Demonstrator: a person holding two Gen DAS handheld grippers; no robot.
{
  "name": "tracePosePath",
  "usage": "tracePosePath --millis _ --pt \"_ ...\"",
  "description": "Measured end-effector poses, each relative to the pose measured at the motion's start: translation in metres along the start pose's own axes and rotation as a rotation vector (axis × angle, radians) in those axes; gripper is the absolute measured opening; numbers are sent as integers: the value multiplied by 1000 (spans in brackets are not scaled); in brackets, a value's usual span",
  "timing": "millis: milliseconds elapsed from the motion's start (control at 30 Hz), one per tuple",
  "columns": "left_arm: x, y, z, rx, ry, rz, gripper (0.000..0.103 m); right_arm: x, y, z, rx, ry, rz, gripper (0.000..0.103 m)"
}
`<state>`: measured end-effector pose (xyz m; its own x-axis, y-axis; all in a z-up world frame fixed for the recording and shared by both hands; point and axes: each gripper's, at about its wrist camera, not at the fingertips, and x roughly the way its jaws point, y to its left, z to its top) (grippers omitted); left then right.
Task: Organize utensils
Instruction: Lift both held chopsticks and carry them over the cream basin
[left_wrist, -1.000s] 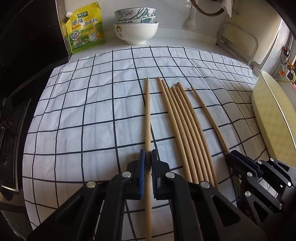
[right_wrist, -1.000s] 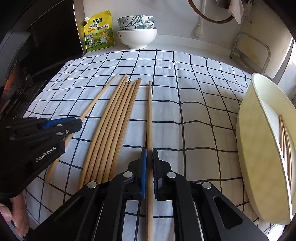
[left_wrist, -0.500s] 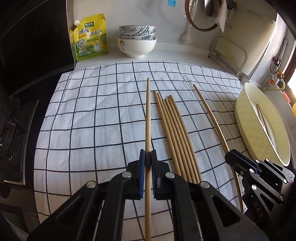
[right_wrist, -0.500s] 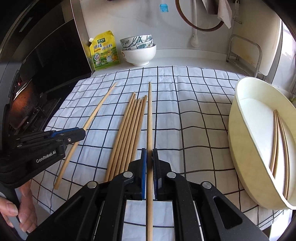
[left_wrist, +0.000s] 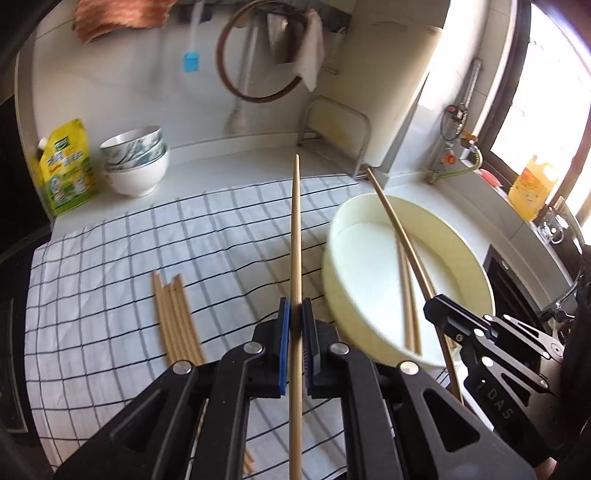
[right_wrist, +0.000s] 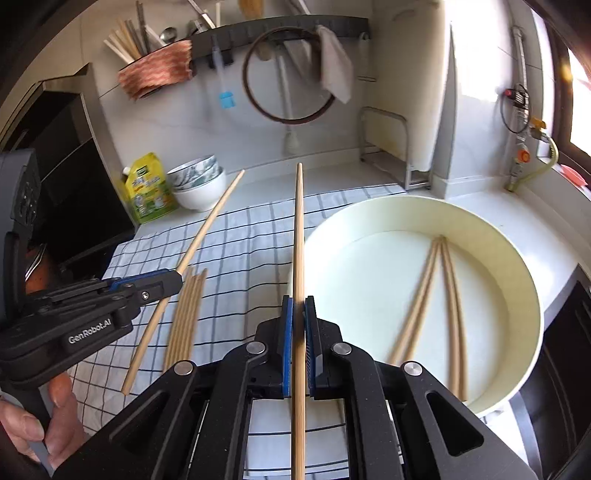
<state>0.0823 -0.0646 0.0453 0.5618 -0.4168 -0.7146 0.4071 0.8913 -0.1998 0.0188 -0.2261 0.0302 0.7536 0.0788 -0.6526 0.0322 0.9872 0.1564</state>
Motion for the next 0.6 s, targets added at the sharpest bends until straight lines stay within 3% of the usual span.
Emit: tracePosePath --millis 133,300,600 --pt "14 -48 27 73 -16 -81 7 -2 -45 9 65 -9 -54 6" --pt "48 -87 40 117 19 -121 7 15 -87 13 119 19 -96 6" --pt "109 -112 37 169 122 -104 7 47 -121 4 182 91 -103 6"
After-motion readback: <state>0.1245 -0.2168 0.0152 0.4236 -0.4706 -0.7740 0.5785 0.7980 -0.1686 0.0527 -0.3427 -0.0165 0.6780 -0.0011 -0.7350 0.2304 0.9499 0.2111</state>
